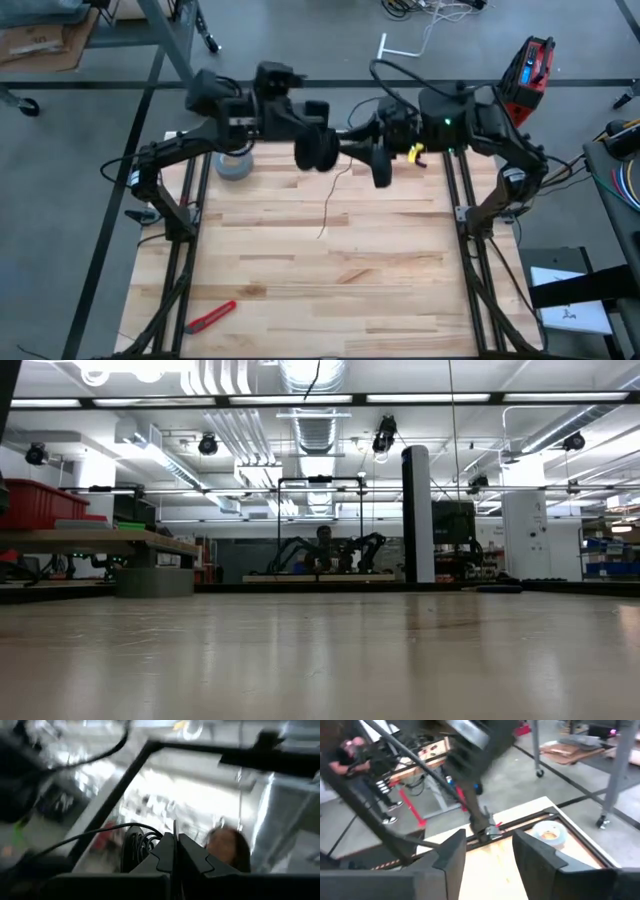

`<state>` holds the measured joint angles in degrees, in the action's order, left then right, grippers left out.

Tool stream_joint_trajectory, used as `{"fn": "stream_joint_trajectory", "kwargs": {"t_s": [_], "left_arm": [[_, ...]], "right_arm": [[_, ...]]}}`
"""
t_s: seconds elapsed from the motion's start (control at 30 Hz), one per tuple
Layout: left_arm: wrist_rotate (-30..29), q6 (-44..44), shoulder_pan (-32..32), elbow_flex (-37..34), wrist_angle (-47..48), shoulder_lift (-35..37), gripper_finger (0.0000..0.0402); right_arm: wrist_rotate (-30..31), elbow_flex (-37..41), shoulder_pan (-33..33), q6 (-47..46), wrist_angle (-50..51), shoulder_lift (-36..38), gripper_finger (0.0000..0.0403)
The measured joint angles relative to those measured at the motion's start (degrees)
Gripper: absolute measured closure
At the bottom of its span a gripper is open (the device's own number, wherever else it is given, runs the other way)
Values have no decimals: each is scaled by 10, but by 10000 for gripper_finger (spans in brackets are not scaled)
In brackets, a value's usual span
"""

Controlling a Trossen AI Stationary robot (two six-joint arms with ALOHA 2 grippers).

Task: Coil cords
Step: Coil the black wire on the black spool

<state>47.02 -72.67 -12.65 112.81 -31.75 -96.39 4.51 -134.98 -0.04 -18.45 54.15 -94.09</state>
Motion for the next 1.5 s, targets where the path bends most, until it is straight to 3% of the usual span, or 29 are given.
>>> {"fn": "stream_joint_trajectory", "kwargs": {"t_s": [0.17, 0.3, 0.4, 0.5, 0.67, 0.73, 0.9, 1.1, 1.17, 1.33, 1.5], "left_arm": [[-128, 18, -1, 0, -113, 3, 399], [-223, 109, -1, 6, -315, 4, 397], [-184, 163, -4, 15, -452, 6, 397], [-124, 169, -3, 20, -498, 5, 397], [-104, 167, -2, 20, -468, 4, 396], [-55, 153, -2, 21, -446, 6, 397], [141, 163, 6, 38, -382, 5, 397], [186, 227, 6, 56, -335, 6, 398], [211, 224, 7, 51, -289, 5, 398], [227, 246, 7, 31, -136, 3, 398], [222, 300, 9, 20, -23, 2, 398]], "right_arm": [[0, 0, -29, -9, 0, 0, 231], [0, 0, -32, -9, 14, 1, 229], [0, 1, -31, -11, 30, -3, 231], [0, 2, -30, -15, 34, -11, 234], [-6, 2, -27, -20, 12, -14, 231], [-6, 2, -24, -21, -2, -13, 232], [-6, 0, -12, -21, -5, -12, 236], [3, 0, 38, 89, -69, -13, 237], [40, 0, 61, 151, -116, -13, 241], [208, 0, 116, 326, -198, -9, 253], [258, -1, 144, 435, -214, -9, 266]]}}
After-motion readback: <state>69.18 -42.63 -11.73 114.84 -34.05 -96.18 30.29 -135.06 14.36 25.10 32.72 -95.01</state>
